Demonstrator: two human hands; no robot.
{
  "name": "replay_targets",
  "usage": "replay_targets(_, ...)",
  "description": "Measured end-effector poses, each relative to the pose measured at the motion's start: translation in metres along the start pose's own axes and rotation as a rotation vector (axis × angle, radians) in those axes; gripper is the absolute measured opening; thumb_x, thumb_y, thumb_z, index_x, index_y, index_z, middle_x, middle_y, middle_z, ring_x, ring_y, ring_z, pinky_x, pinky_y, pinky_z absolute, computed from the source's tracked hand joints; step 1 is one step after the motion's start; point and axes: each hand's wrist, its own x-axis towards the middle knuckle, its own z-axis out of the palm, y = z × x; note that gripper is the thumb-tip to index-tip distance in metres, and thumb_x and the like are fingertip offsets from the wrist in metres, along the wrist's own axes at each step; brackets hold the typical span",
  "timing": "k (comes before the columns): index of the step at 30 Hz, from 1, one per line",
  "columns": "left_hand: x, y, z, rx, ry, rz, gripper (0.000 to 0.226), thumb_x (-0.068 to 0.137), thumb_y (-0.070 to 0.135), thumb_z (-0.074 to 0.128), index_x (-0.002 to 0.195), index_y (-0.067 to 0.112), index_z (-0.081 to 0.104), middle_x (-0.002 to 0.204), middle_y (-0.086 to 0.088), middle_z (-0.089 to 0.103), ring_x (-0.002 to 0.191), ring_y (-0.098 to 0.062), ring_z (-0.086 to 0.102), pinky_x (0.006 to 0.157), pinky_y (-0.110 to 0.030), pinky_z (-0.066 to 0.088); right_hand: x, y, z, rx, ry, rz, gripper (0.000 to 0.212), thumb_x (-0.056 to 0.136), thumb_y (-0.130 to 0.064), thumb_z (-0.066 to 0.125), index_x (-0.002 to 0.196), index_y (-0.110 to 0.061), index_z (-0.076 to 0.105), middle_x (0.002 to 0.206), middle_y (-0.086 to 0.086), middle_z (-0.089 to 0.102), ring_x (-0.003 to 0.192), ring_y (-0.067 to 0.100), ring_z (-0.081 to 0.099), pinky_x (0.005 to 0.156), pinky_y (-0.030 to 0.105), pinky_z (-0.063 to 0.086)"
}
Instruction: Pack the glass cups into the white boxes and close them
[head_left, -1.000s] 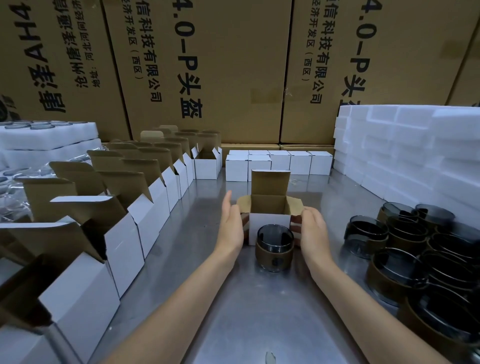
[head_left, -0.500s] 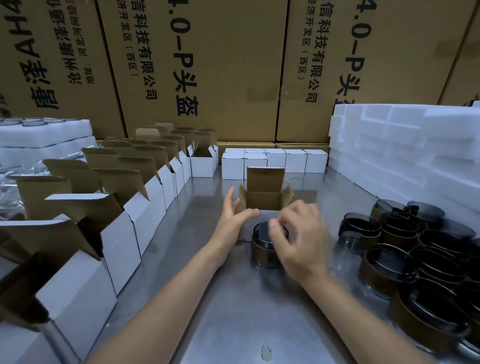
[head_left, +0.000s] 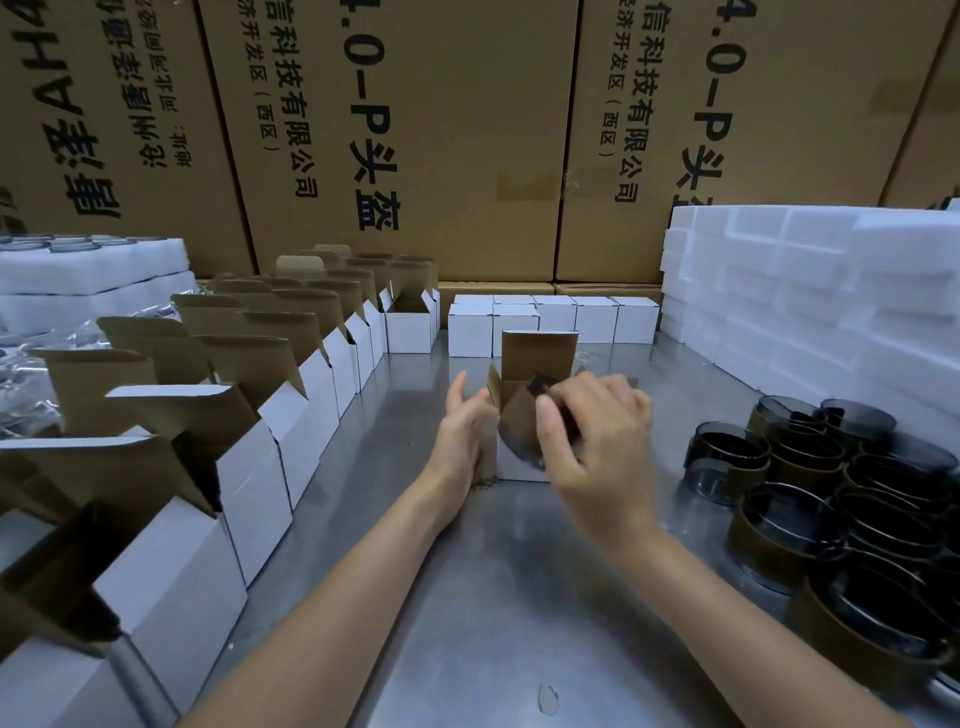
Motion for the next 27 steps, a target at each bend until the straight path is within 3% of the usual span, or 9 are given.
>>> replay_targets(2, -0.003, -0.003, -0.001, 0.166, -0.058, 0.027, 0.090, 0.079, 0.018, 0.061, 0.153, 0.021, 0.010, 0.144, -0.014, 0.046, 0.134, -0.027, 0.043, 0.116, -0.042, 0.029, 0.006, 0.003, 0.002, -0.019, 0.020, 0.029, 0.022, 0.092, -0.029, 0.046, 0.080, -0.018, 0.060, 0.076, -0.014, 0.051, 0.080, 0.005, 0.038, 0.076, 0.027, 0.022)
replay_targets(4, -0.006, -0.006, 0.000, 0.331, -0.143, 0.060, 0.099, 0.071, 0.017, 0.065, 0.152, 0.024, 0.010, 0.148, -0.001, 0.040, 0.132, -0.008, 0.042, 0.105, -0.023, 0.039, 0.008, 0.009, 0.003, -0.036, -0.008, 0.066, 0.019, 0.092, -0.029, 0.051, 0.086, -0.018, 0.065, 0.081, -0.012, 0.059, 0.089, 0.010, 0.046, 0.081, 0.028, 0.024)
replay_targets(5, -0.006, -0.008, 0.000, 0.386, -0.158, 0.065, 0.102, 0.072, 0.015, 0.071, 0.152, 0.026, 0.009, 0.149, 0.002, 0.037, 0.133, -0.005, 0.038, 0.104, -0.021, 0.038, 0.008, 0.013, 0.003, -0.048, -0.028, 0.079, 0.018, 0.092, -0.029, 0.053, 0.087, -0.018, 0.067, 0.083, -0.010, 0.062, 0.092, 0.012, 0.050, 0.084, 0.029, 0.025)
replay_targets(8, -0.004, -0.011, 0.000, 0.466, -0.147, 0.089, 0.105, 0.076, 0.012, 0.079, 0.152, 0.025, 0.008, 0.151, 0.002, 0.033, 0.141, -0.010, 0.028, 0.114, -0.033, 0.031, 0.007, 0.021, 0.003, -0.156, -0.067, 0.053, 0.016, 0.089, -0.027, 0.057, 0.086, -0.018, 0.070, 0.084, -0.007, 0.065, 0.095, 0.020, 0.057, 0.089, 0.032, 0.024)
replay_targets(12, -0.006, -0.013, 0.001, 0.512, -0.144, 0.129, 0.104, 0.075, 0.012, 0.081, 0.151, 0.025, 0.012, 0.149, 0.001, 0.035, 0.140, -0.011, 0.030, 0.113, -0.033, 0.032, 0.001, 0.027, 0.006, -0.377, -0.181, -0.025, 0.018, 0.088, -0.027, 0.057, 0.083, -0.018, 0.071, 0.084, -0.003, 0.065, 0.099, 0.026, 0.061, 0.098, 0.037, 0.020)
replay_targets(18, -0.008, -0.012, 0.003, 0.509, -0.139, 0.164, 0.102, 0.071, 0.015, 0.083, 0.144, 0.028, 0.013, 0.143, -0.003, 0.042, 0.137, -0.015, 0.036, 0.113, -0.037, 0.033, -0.001, 0.036, 0.008, -0.436, -0.353, 0.065, 0.045, 0.093, -0.040, 0.035, 0.082, -0.021, 0.075, 0.103, -0.007, 0.059, 0.117, 0.018, 0.041, 0.106, 0.037, 0.012)
replay_targets(23, -0.008, -0.012, 0.004, 0.512, -0.149, 0.188, 0.089, 0.066, 0.023, 0.084, 0.122, 0.034, 0.015, 0.137, -0.012, 0.044, 0.132, -0.024, 0.045, 0.111, -0.042, 0.037, -0.001, 0.036, 0.007, -0.156, -0.169, 0.131, 0.037, 0.094, -0.035, 0.035, 0.099, -0.022, 0.069, 0.118, -0.008, 0.050, 0.120, 0.012, 0.034, 0.103, 0.028, 0.021)
replay_targets(25, -0.008, -0.011, 0.004, 0.542, -0.148, 0.211, 0.087, 0.066, 0.029, 0.084, 0.118, 0.042, 0.016, 0.138, -0.008, 0.042, 0.130, -0.023, 0.047, 0.109, -0.041, 0.039, 0.004, 0.037, 0.007, 0.090, -0.040, 0.324, 0.034, 0.096, -0.033, 0.034, 0.113, -0.021, 0.060, 0.121, -0.008, 0.043, 0.119, 0.009, 0.035, 0.098, 0.015, 0.021)
replay_targets(27, -0.010, -0.011, 0.006, 0.586, -0.144, 0.250, 0.084, 0.066, 0.037, 0.083, 0.118, 0.052, 0.019, 0.138, -0.001, 0.040, 0.128, -0.020, 0.047, 0.107, -0.036, 0.041, 0.007, 0.041, 0.006, 0.353, -0.003, 0.624, 0.033, 0.102, -0.033, 0.032, 0.125, -0.021, 0.052, 0.128, -0.004, 0.043, 0.119, 0.006, 0.038, 0.098, 0.017, 0.025)
